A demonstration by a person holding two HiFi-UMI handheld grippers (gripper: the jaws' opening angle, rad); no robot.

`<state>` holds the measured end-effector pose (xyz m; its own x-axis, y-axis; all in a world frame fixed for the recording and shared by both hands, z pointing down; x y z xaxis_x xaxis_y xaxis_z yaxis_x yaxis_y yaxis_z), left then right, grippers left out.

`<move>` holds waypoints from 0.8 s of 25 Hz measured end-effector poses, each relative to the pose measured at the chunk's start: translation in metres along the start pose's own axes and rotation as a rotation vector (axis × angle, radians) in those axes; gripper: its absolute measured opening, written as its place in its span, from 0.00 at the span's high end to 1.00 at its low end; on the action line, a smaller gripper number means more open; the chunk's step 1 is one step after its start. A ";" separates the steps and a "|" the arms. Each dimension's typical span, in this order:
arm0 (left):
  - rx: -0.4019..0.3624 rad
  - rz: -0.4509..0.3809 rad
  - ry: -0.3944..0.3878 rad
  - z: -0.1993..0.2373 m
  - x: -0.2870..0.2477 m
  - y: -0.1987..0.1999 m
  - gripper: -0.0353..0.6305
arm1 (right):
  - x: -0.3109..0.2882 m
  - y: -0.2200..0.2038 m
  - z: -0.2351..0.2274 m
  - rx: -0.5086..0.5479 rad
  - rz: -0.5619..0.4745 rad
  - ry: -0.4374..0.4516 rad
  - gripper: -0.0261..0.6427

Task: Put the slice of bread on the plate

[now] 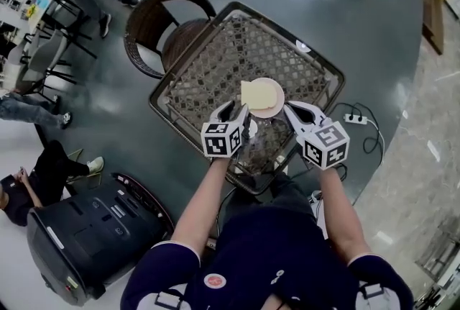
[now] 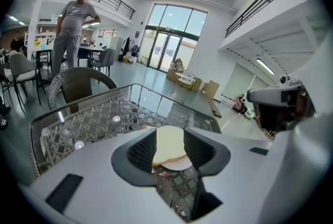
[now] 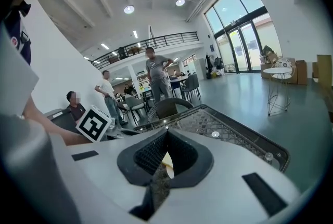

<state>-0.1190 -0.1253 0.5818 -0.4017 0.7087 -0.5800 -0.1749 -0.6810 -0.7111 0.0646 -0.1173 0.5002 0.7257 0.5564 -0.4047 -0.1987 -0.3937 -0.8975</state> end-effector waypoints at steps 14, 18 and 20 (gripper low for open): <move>-0.219 -0.278 -0.139 -0.073 0.104 0.074 0.94 | 0.006 0.064 0.031 0.109 -0.142 0.052 0.95; -0.237 -0.332 -0.189 -0.091 0.127 0.090 0.94 | 0.013 0.083 0.040 0.136 -0.188 0.068 0.95; -0.233 -0.351 -0.209 -0.096 0.135 0.094 0.94 | 0.016 0.091 0.045 0.146 -0.213 0.078 0.95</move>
<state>-0.1033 -0.0759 0.3978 -0.5310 0.8202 -0.2130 -0.1354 -0.3302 -0.9341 0.0285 -0.1114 0.4040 0.8087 0.5551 -0.1944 -0.1250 -0.1606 -0.9791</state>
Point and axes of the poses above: the fingertips, and each gripper's own axes: x backward along the fingers, z to its left, y out of its top, the point moved 5 cm from there along x, backward along the fingers, and after that the axes turned 8 degrees about x, right-handed, at the moved point
